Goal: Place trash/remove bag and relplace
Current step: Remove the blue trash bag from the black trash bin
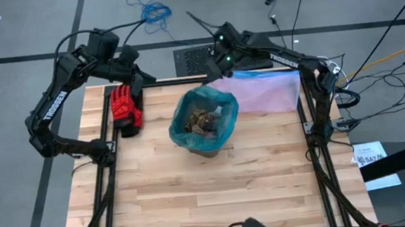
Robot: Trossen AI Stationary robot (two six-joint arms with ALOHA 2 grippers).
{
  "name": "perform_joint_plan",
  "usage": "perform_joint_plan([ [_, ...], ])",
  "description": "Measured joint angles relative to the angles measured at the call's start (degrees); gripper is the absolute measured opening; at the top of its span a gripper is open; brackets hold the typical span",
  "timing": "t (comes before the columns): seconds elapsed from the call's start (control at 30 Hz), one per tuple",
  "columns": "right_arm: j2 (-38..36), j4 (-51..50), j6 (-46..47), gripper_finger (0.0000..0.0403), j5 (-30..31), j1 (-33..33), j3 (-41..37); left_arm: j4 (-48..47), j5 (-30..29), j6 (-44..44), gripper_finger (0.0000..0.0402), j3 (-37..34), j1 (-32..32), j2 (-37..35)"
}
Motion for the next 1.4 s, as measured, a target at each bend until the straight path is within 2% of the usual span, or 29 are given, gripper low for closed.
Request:
perform_joint_plan([
  [0.2,-2.75,-2.44,-11.13,0.0000,11.11,5.02,10.36,-0.01,-1.78,0.02,0.0000,0.00,0.00,0.00],
  [0.37,-3.13,-11.29,-22.64,0.0000,21.63,12.26,21.11,-0.13,-9.94,-0.44,0.0000,0.00,0.00,0.00],
  [0.47,-3.34,-16.88,-21.03,0.0000,27.36,14.96,22.92,-1.41,-12.73,-0.46,0.0000,0.00,0.02,0.03],
  [0.53,-3.10,-22.28,-17.56,0.0000,31.27,14.30,22.86,-2.11,-12.74,-0.46,0.0000,0.00,0.01,0.28],
  [0.6,-1.99,-26.30,-16.31,0.0006,32.38,12.37,22.75,-2.72,-12.79,-0.42,0.0000,0.00,0.02,0.33],
  [0.7,0.18,-27.56,-16.48,0.0037,29.42,8.35,22.75,-2.73,-12.70,-0.25,0.0000,0.00,0.00,0.35],
  [0.83,4.52,-27.98,-17.05,0.0105,16.88,2.86,22.75,-2.78,-12.09,0.04,0.0000,0.00,0.02,0.35],
  [0.9,6.84,-28.72,-17.93,0.0144,12.55,1.16,22.75,-2.93,-11.66,0.09,0.0000,0.00,0.02,0.35],
  [1.07,12.64,-29.89,-21.15,0.0223,9.13,0.36,22.75,-3.07,-11.34,0.13,0.0000,0.00,0.00,0.35],
  [1.13,14.74,-29.79,-21.15,0.0238,4.67,0.32,22.72,-3.08,-11.34,0.13,0.0000,0.00,0.00,0.35],
  [1.23,16.84,-29.40,-19.84,0.0233,-4.99,1.17,22.72,-3.27,-11.28,0.13,0.0000,0.00,0.00,0.35],
  [1.3,17.27,-29.43,-19.85,0.0203,-5.59,2.76,22.72,-3.84,-11.26,0.13,0.0000,0.00,0.00,0.35],
  [1.4,16.88,-28.72,-19.96,0.0113,-2.46,4.83,22.72,-5.19,-11.26,0.13,0.0000,0.00,0.00,0.33],
])
